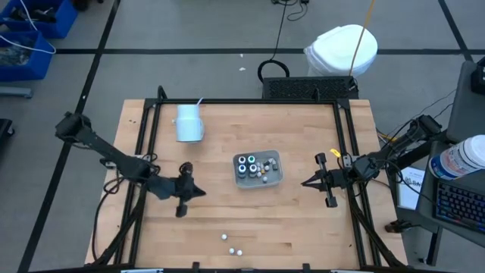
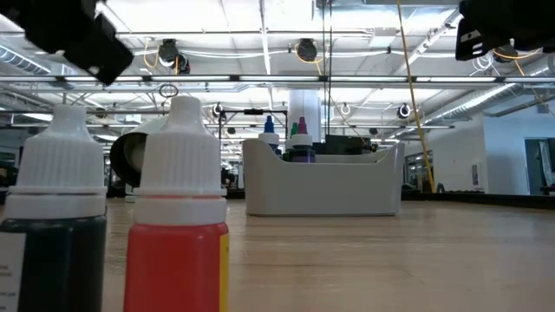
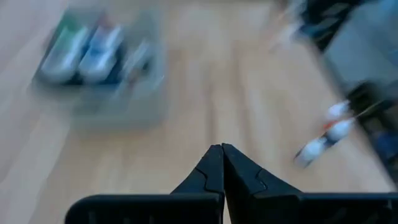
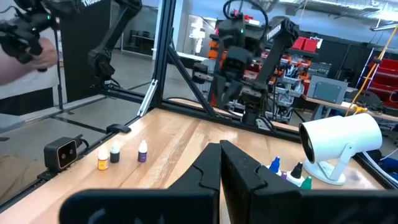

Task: Pick & Place food coloring
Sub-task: Put the small orange food coloring bottle into the white container

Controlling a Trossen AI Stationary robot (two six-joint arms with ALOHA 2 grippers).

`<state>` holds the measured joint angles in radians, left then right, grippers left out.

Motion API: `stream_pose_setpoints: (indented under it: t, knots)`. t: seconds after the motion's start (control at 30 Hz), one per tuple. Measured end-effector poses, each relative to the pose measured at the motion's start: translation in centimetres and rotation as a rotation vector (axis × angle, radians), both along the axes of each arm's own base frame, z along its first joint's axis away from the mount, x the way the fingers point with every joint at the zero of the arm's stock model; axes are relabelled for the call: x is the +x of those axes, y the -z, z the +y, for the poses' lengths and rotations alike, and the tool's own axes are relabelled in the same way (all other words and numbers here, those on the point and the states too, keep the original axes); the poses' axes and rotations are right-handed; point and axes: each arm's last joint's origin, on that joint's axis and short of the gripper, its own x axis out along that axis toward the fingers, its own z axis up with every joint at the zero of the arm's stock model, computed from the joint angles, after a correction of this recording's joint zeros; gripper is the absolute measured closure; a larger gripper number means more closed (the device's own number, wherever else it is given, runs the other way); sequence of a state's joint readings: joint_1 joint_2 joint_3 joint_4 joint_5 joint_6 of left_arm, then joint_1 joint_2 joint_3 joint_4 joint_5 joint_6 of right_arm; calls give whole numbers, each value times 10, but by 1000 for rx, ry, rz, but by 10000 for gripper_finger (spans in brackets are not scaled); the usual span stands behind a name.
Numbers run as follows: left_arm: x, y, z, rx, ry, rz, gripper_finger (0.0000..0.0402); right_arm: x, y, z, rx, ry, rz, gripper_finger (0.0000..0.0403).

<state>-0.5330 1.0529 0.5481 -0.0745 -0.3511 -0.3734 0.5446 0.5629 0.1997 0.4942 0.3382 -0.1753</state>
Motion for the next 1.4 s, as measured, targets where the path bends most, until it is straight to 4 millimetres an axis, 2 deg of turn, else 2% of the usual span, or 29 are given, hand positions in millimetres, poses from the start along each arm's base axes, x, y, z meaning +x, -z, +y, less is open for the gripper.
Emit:
stream_pose_setpoints:
  t: [0.07,0.17,0.37,0.53,0.67,0.77,0.87,1.07,1.23,1.4]
  knots:
    - [6,1,-2,28,76,-108,400,0,0,0,-2,0,0,403]
    - [11,4,-5,120,145,-168,398,0,0,0,-21,1,-5,403]
    - [19,9,-7,291,111,-207,399,1,-2,0,-39,9,-32,403]
    - [25,15,-8,283,93,-206,387,6,6,4,-1,5,41,403]
    - [28,20,-10,257,70,-196,386,20,6,10,48,126,75,403]
    - [28,20,-10,232,57,-190,394,41,-7,24,93,121,142,403]
    - [28,22,-10,215,47,-176,398,70,-19,45,76,121,229,403]
    - [25,29,-8,188,33,-98,374,147,-41,100,4,134,321,403]
    - [22,33,-7,205,35,-46,361,214,-64,145,13,147,463,403]
    - [17,41,-5,206,44,48,360,261,-66,176,-46,166,625,403]
